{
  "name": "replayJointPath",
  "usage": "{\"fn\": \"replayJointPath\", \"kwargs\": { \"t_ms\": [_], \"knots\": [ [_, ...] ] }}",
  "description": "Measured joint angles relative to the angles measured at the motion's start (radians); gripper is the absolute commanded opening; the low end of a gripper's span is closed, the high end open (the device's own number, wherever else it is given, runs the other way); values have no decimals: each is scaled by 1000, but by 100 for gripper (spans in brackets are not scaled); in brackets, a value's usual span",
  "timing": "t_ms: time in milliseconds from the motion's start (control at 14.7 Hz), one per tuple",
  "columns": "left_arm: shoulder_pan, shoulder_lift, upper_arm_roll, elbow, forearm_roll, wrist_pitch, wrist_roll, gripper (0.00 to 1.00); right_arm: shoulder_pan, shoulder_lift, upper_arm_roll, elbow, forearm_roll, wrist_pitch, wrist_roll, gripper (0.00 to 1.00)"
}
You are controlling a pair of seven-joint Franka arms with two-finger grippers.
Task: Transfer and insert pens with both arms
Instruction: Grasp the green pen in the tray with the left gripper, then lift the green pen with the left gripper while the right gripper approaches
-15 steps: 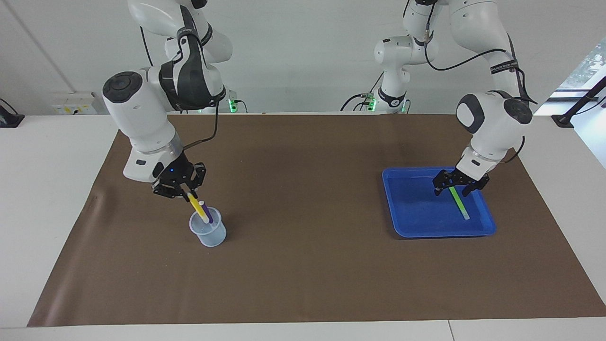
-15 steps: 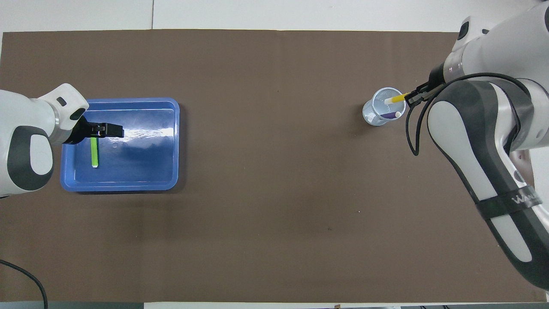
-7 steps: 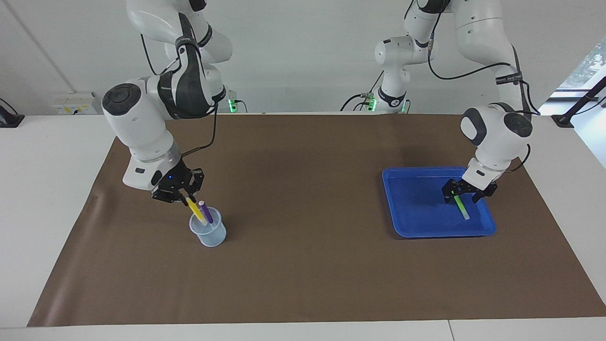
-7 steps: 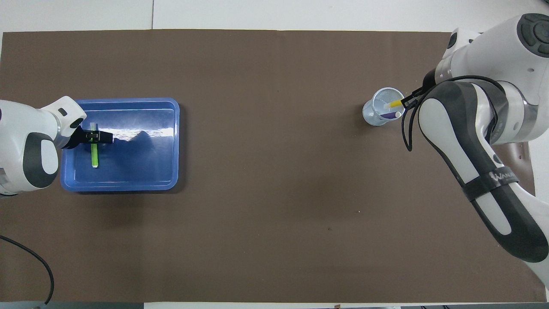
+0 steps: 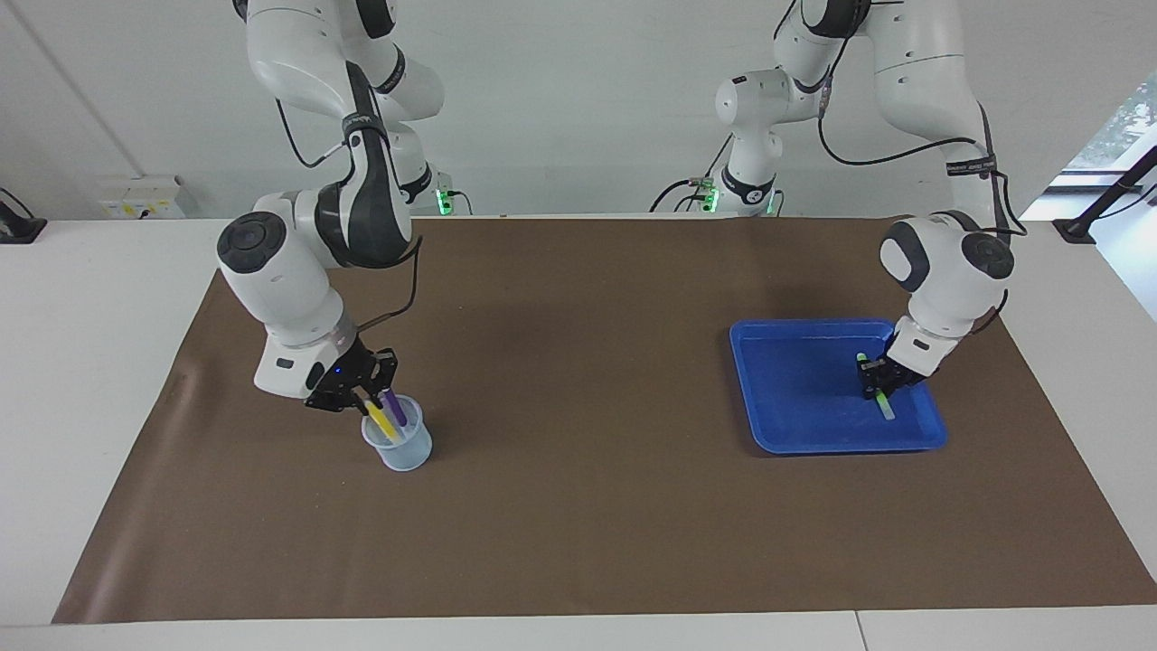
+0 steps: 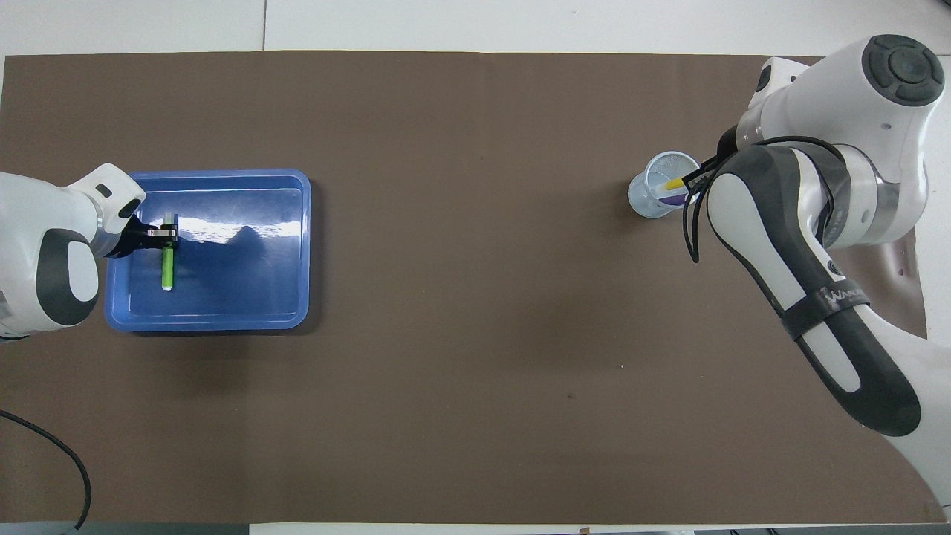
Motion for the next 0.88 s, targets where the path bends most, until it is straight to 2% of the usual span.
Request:
{"fn": "replayJointPath", "kwargs": {
  "t_ms": [204,543,611,678,814,882],
  "knots": [
    [-15,-15,-4,9,0,-64,-99,0,-1,5,0,-19,-2,27,0,0],
    [-107,-80,-11,54,0,-184,-387,0,-3,-1,0,-36,-2,67,-6,0],
    [-123,-93,-12,69,0,-212,-453,0,-3,-1,0,-37,-2,67,-6,3],
    [-137,-106,-13,80,-3,-231,-513,0,-3,-1,0,-37,-2,67,-6,32],
    [-167,-125,-14,95,-32,-246,-647,0,-3,0,0,-40,-2,67,-7,56],
    [-184,-131,-15,105,-56,-251,-714,0,-2,2,0,-48,-3,68,-7,61]
  ]
}}
